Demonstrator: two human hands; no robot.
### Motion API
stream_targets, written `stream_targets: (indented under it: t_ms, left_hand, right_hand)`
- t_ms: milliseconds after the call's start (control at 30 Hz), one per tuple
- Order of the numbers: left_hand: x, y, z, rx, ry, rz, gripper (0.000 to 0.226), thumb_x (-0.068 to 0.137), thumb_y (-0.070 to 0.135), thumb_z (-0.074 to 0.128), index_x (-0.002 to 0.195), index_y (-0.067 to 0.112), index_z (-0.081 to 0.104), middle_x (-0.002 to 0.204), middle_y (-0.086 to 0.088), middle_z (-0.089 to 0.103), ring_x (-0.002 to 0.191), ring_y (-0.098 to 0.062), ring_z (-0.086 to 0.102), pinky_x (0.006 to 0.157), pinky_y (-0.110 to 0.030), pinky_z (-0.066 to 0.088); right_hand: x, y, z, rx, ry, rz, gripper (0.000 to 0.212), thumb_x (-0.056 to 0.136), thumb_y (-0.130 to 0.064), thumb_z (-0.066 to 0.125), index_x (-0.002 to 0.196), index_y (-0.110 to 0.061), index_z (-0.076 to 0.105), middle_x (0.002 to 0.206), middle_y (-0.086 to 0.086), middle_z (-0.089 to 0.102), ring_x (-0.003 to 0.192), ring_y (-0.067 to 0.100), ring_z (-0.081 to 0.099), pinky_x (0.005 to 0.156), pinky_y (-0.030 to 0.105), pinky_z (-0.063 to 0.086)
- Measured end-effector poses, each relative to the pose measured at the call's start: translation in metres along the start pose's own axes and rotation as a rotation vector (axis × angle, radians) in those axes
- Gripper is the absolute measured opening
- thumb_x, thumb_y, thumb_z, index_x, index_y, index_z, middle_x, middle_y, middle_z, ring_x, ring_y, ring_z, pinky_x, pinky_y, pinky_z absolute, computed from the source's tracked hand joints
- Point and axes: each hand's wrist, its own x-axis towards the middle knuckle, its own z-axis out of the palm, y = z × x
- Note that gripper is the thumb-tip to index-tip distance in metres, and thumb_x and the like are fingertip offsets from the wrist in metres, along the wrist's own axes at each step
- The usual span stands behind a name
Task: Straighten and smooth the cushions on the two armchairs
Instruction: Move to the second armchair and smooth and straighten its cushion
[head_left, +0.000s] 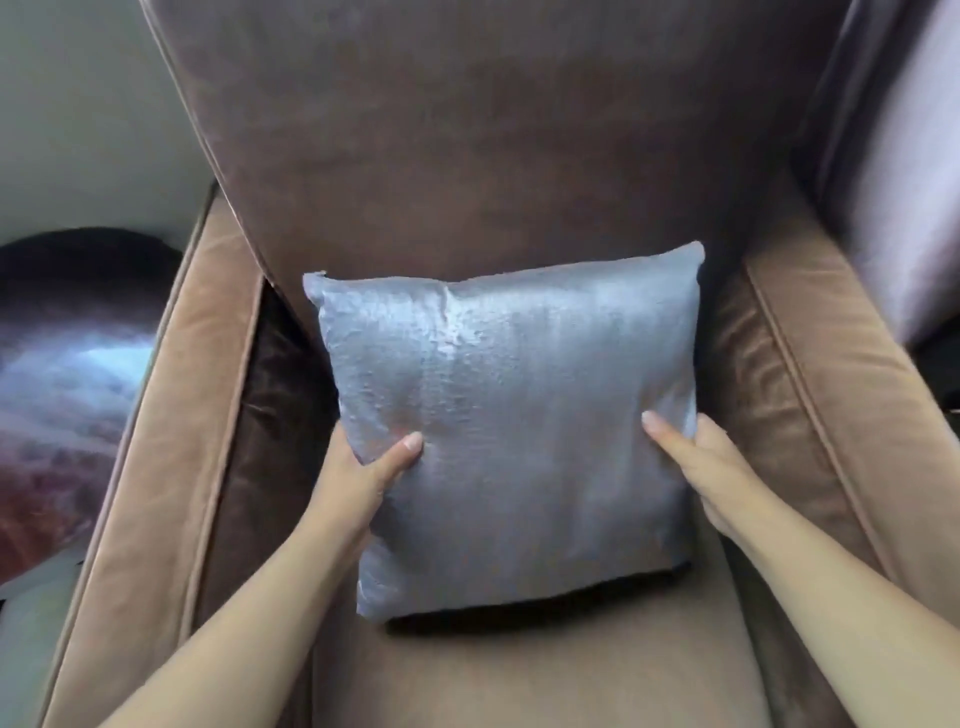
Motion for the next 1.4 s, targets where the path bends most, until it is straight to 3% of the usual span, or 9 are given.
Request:
stream_targets:
  t_ms: [200,367,533,667,733,867,1200,1300,1400]
  left_hand:
    - [0.043,0.023,-0.006,0.018,-0.094,-0.003,0.078,0.07,0.022,0.084,0.139,0.018,0.046,0.132,-0.004,0.066,0.123,-0.02,0.063,0.106,-0.043,0.049]
    - [0.051,0.018,-0.009,0.051,-0.048,-0.111,0.097,0.056,0.04,0.091,0.139,0.018,0.045,0.132,-0.004,0.066,0.122,-0.021,0.063,0.107,-0.05,0.048]
    - [0.051,0.053,-0.002,0.221,0.003,0.018,0.064,0.081,0.008,0.077,0.132,0.027,0.042,0.122,0.003,0.061,0.118,-0.018,0.061,0.106,-0.046,0.048]
    - [0.065,0.102,0.012,0.787,0.209,0.539,0.075,0.082,0.02,0.072,0.147,0.009,0.036,0.151,-0.02,0.036,0.143,-0.035,0.031,0.12,-0.04,0.022]
    - [0.069,0.116,0.028,1.053,0.097,0.677,0.081,0.083,0.032,0.074,0.149,0.007,0.035,0.157,-0.021,0.026,0.148,-0.037,0.022,0.12,-0.047,0.021]
    - [0.077,0.112,0.042,1.408,-0.226,0.484,0.107,0.077,0.072,0.061,0.158,0.027,0.007,0.168,0.002,0.007,0.155,-0.02,0.003,0.122,-0.058,0.008]
    - [0.074,0.093,0.052,1.538,-0.033,0.338,0.099,0.09,0.062,0.053,0.158,0.02,-0.006,0.168,-0.003,-0.009,0.155,-0.028,-0.008,0.115,-0.072,0.011]
    - [0.049,0.087,0.08,1.621,-0.057,0.582,0.088,0.093,0.032,0.056,0.158,0.011,0.001,0.166,-0.021,0.002,0.153,-0.042,0.001,0.114,-0.073,0.011]
    - [0.036,0.077,0.122,1.636,-0.293,0.824,0.086,0.092,0.041,0.055,0.16,0.024,0.005,0.167,-0.018,0.0,0.154,-0.04,-0.001,0.115,-0.07,0.008]
  right_hand:
    - [0.023,-0.017,0.011,0.071,0.008,-0.088,0.098,0.046,-0.068,0.086,0.128,-0.021,0.06,0.121,-0.005,0.072,0.112,0.011,0.068,0.098,0.028,0.053]
    - [0.032,-0.016,0.022,-0.09,0.166,0.034,0.067,0.068,-0.055,0.081,0.121,-0.023,0.055,0.117,-0.006,0.068,0.114,0.018,0.064,0.106,0.042,0.047]
    - [0.022,-0.057,0.022,-0.457,0.306,-0.081,0.083,0.074,-0.037,0.08,0.142,-0.015,0.038,0.145,0.009,0.042,0.13,0.026,0.048,0.109,0.036,0.038]
    - [0.013,-0.113,0.038,-0.844,0.354,-0.499,0.087,0.087,-0.03,0.07,0.155,-0.014,0.018,0.163,0.007,0.009,0.151,0.027,0.015,0.12,0.041,0.023]
    - [0.019,-0.13,0.051,-1.1,0.26,-0.661,0.093,0.084,-0.045,0.069,0.155,-0.016,0.018,0.164,0.009,0.005,0.152,0.03,0.005,0.123,0.049,0.014]
    - [0.036,-0.135,0.069,-1.383,0.036,-0.572,0.114,0.074,-0.072,0.064,0.157,-0.032,-0.002,0.167,0.003,-0.007,0.153,0.028,-0.012,0.122,0.057,-0.003]
    - [0.041,-0.086,0.046,-1.143,0.361,-0.507,0.113,0.077,-0.074,0.058,0.158,-0.019,0.002,0.168,0.002,-0.003,0.154,0.02,-0.005,0.122,0.052,0.01]
    - [0.034,-0.058,0.057,-0.881,0.436,-0.482,0.107,0.084,-0.065,0.057,0.158,-0.01,0.001,0.167,0.01,-0.003,0.154,0.023,-0.002,0.124,0.045,0.015]
    - [0.026,-0.036,0.078,-0.648,0.496,-0.426,0.101,0.085,-0.063,0.046,0.156,-0.002,0.008,0.165,0.017,0.007,0.153,0.03,0.008,0.123,0.044,0.019]
